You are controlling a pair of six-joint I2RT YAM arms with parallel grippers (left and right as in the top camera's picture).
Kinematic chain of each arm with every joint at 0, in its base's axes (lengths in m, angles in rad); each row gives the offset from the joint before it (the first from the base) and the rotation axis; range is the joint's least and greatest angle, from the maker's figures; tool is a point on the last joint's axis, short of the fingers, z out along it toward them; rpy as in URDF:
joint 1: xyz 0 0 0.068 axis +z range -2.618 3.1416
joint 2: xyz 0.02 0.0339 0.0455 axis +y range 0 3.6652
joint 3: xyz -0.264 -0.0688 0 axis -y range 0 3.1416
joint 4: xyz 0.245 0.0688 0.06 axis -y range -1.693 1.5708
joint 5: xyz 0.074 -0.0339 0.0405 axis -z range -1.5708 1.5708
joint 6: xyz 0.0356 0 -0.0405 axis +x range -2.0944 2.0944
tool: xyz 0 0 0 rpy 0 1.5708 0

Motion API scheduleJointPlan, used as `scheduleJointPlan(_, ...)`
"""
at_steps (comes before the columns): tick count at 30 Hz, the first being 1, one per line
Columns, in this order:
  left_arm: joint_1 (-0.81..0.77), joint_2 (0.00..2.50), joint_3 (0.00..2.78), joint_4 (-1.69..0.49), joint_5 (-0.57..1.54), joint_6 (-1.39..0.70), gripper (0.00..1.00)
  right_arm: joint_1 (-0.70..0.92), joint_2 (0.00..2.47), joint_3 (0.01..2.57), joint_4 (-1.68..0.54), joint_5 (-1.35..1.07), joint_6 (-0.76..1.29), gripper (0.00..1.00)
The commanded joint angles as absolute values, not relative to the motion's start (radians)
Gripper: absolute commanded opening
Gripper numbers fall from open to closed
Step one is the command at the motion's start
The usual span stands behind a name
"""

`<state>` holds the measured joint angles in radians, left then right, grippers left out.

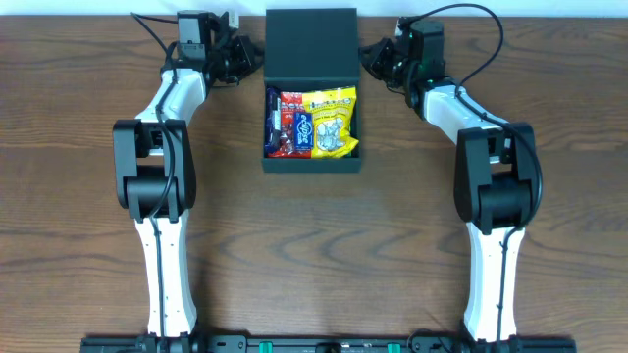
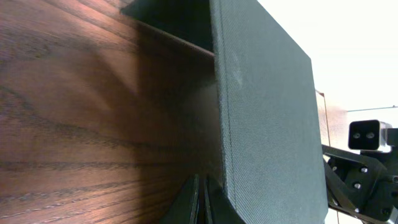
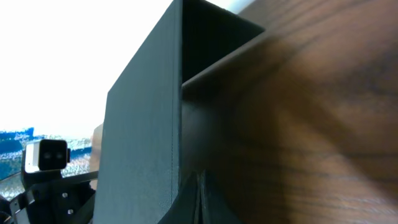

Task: Pack container
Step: 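Move both grippers to the box lid's back edge, then swing the lid forward with both grippers to close the box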

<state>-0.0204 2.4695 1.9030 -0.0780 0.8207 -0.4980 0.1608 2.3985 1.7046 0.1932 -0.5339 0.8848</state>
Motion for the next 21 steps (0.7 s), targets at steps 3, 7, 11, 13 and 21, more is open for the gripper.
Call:
scheduleJointPlan(3, -0.033, 2.479, 1.940, -0.064, 0.945, -0.493, 0.06, 0.192, 2.420, 1.702, 0.262, -0.634, 0.888, 0.01)
scheduleJointPlan(7, -0.032, 2.477, 1.985, -0.077, 1.032, -0.455, 0.06, 0.183, 2.420, 1.702, 0.356, -0.748, 0.859, 0.01)
scheduleJointPlan(11, -0.031, 2.466, 2.043, -0.117, 1.101, -0.437, 0.06, 0.162, 2.418, 1.710, 0.416, -0.873, 0.859, 0.01)
scheduleJointPlan(13, -0.027, 2.451, 2.063, -0.150, 1.120, -0.401, 0.06, 0.150, 2.418, 1.723, 0.416, -0.940, 0.844, 0.01)
scheduleJointPlan(21, 0.000, 2.322, 2.072, -0.401, 1.107, -0.154, 0.06, 0.139, 2.412, 1.781, 0.416, -1.179, 0.813, 0.01)
